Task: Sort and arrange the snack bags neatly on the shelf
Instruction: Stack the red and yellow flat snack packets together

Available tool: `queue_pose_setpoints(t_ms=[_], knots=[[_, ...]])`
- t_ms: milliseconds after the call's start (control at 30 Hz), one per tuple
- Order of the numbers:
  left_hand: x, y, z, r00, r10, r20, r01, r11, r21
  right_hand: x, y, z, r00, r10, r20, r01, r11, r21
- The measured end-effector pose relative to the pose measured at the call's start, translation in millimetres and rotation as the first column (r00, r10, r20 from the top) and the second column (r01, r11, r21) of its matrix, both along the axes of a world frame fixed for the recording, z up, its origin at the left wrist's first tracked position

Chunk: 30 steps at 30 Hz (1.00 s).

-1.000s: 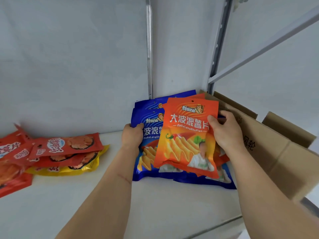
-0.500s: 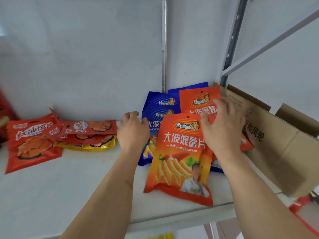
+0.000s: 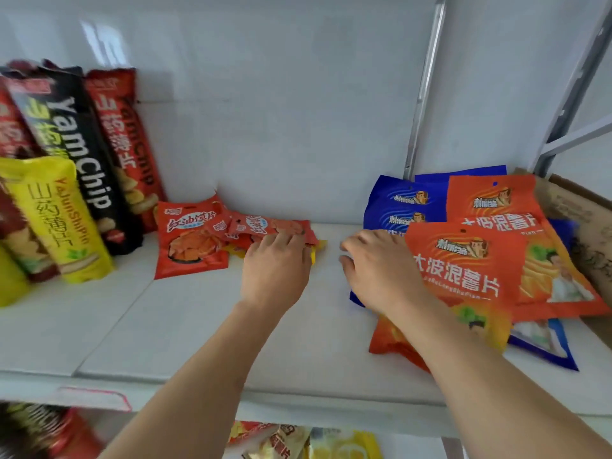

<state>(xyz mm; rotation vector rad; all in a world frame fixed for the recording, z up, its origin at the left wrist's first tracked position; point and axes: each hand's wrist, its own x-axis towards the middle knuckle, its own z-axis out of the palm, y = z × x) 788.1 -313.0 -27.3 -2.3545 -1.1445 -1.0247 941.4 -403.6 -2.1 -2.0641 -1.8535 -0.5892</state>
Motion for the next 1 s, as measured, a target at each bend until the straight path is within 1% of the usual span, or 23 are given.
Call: queue_pose_setpoints(t_ms=[100,300,500,633,733,800,900,1000], knots=[[-41,14,-2,1.0,0.016,0.001,-0.016,0.999,0.031,-30,24,0,1.0,0.021,0.0,-0.021,0.999,-0.044],[-119,44,-1,0.999,0.05,0.0,-0.05,0.999,-0.02,-97,73,-5,0.998,-0.012,-0.068,0.005,0.995,-0.098],[-171,84,1,0.998,0.061,0.021,-0.06,0.996,-0.067,-138,115,-8,0.974,-0.128,-0.186,0.104,0.985,-0.134],[-178,103,11,0.997,0.049,0.057,-0.042,0.992,-0.12,-139,132,-10,0.925,-0.186,-0.33,0.164,0.982,-0.093],[-171,112,18,0.994,0.064,0.09,-0.044,0.979,-0.201,-131,139,-9,0.859,-0.234,-0.456,0.22,0.972,-0.085],[-165,118,21,0.991,0.063,0.121,-0.031,0.968,-0.25,-123,145,-9,0.817,-0.271,-0.509,0.255,0.961,-0.103],[-154,130,21,0.984,0.082,0.155,-0.028,0.947,-0.321,-111,160,-8,0.811,-0.302,-0.5,0.26,0.953,-0.154],[-146,144,19,0.975,0.131,0.177,-0.057,0.925,-0.374,-105,177,-5,0.827,-0.287,-0.483,0.209,0.955,-0.211]])
